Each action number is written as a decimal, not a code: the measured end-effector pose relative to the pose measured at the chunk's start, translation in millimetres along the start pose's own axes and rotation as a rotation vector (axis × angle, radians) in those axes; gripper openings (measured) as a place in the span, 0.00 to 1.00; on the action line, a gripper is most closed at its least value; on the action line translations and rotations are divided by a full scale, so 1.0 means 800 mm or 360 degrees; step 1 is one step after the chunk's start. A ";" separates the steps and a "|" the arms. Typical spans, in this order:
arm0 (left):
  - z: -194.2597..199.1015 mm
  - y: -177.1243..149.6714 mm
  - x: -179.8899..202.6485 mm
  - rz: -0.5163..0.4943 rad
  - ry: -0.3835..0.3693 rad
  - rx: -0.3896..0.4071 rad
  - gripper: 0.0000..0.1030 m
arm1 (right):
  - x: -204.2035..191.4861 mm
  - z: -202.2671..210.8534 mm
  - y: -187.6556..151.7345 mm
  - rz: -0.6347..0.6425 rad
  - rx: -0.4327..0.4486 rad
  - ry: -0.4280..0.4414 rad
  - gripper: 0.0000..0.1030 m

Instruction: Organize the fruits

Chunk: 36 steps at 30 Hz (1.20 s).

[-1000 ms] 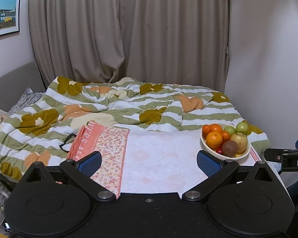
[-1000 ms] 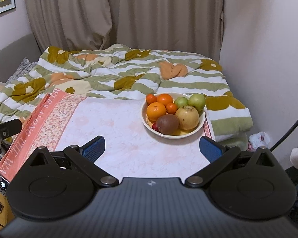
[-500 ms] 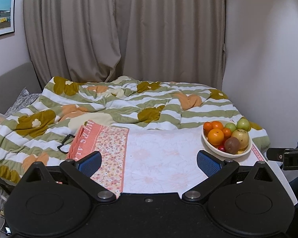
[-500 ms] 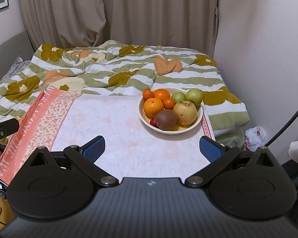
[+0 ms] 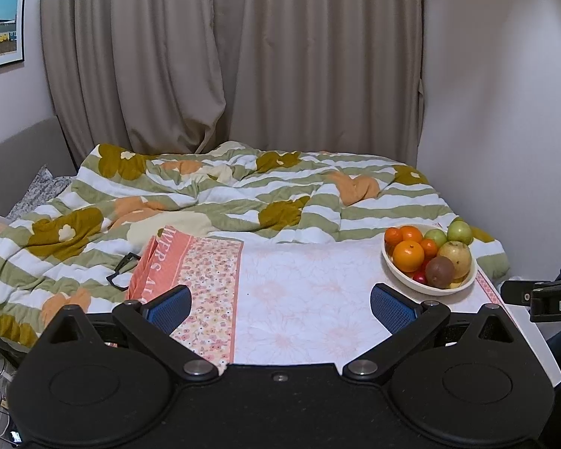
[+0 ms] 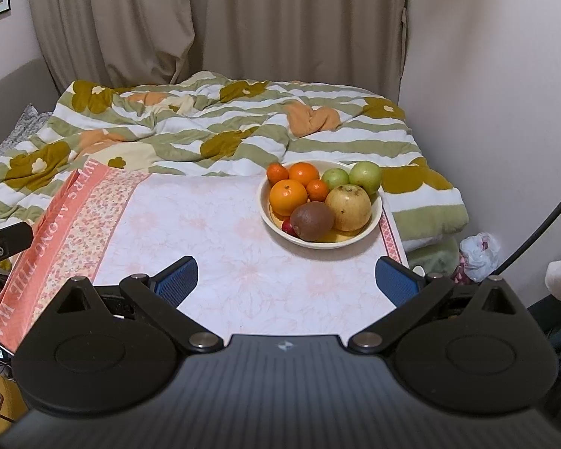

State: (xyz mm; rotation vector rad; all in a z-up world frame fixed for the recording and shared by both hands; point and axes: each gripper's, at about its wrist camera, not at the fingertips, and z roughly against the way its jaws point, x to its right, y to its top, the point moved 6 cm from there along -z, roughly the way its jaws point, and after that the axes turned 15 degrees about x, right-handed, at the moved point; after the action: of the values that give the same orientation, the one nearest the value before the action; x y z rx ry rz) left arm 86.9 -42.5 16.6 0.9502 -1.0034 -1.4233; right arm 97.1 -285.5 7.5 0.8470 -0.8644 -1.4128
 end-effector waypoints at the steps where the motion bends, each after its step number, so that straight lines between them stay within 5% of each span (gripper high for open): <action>1: 0.000 0.000 0.000 0.0000 -0.0001 -0.0001 1.00 | -0.002 0.000 -0.001 0.0001 0.0000 -0.0002 1.00; 29: 0.005 0.001 -0.013 0.0033 -0.0020 0.0022 1.00 | -0.023 0.005 -0.001 -0.0012 -0.0004 0.0022 1.00; 36: 0.004 0.003 -0.022 0.0018 0.0057 0.0027 1.00 | -0.033 0.005 0.001 -0.0016 0.0003 0.0024 1.00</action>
State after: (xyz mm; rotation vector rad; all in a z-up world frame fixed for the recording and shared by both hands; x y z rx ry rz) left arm 86.2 -24.6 20.3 0.9777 -0.9939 -1.3859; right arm 94.8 -259.1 10.1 0.8633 -0.8511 -1.4130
